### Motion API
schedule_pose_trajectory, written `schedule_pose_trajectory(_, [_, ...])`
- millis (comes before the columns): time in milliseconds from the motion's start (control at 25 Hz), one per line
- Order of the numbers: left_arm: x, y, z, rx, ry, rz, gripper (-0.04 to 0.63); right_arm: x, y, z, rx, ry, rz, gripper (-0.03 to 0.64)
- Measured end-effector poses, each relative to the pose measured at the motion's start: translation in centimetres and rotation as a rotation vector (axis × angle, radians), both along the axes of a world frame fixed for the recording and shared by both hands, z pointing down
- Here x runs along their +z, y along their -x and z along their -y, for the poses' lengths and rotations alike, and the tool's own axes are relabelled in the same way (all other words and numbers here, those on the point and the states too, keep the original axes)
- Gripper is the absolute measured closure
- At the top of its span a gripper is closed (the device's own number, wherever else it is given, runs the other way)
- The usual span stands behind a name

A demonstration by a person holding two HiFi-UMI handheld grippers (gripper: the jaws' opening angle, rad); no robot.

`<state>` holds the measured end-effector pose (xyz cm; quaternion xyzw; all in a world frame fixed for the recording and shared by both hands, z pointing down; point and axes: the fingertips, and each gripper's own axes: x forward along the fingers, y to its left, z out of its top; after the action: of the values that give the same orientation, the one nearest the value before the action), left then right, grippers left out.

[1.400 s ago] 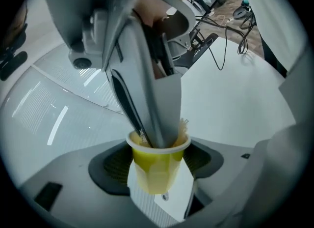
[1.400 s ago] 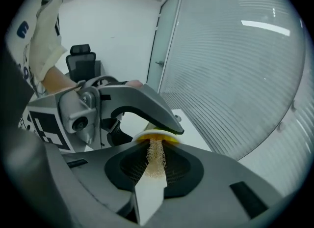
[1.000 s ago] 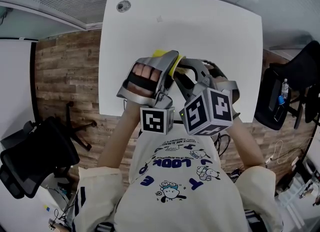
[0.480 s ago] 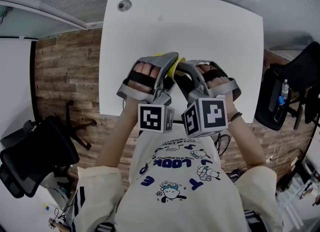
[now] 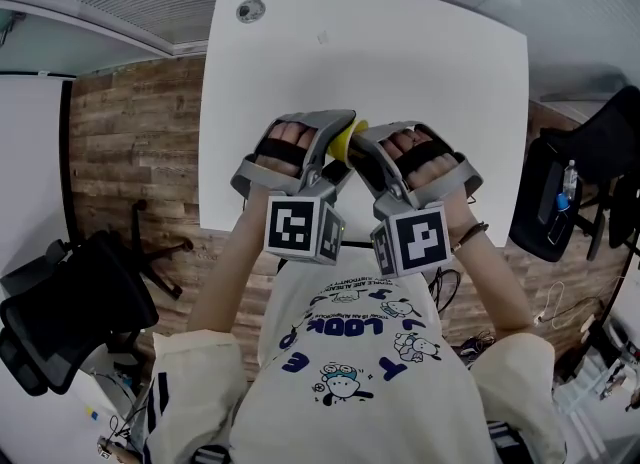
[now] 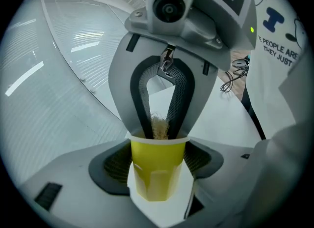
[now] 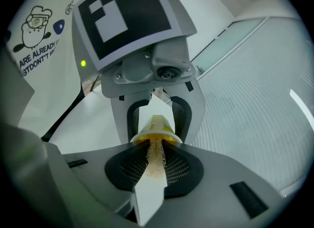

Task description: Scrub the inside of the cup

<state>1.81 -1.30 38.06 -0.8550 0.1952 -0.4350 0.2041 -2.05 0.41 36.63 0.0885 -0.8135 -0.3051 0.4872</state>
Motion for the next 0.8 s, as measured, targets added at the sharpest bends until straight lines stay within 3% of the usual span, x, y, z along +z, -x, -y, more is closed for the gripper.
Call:
schedule_pose_trajectory(160, [0.1,0.1,-0.2,0.013,0.066,-0.016,0.245,0.0,0.1,-0.2,-0.057,-0.065,-0.046,0.541])
schedule_pose_trajectory(600, [0.9,0.5,-1.8,0.064,0.353,-0.103,0.245,0.2,0.5,-1.5,-0.247,-0.279,-0.108,0.541])
schedule_pose_trajectory(680, [0.7,0.7,-1.8,0.065,0.382,-0.126,0.245,0.1,0.7,-1.5,-0.261,-0.321,-0.107,0.543])
schedule_pose_trajectory(800, [0.5,0.5,-1.8,0.065,0.386,-0.135,0.245,-0.1,0.5,-1.5,-0.237,-0.304,-0.089,0.543])
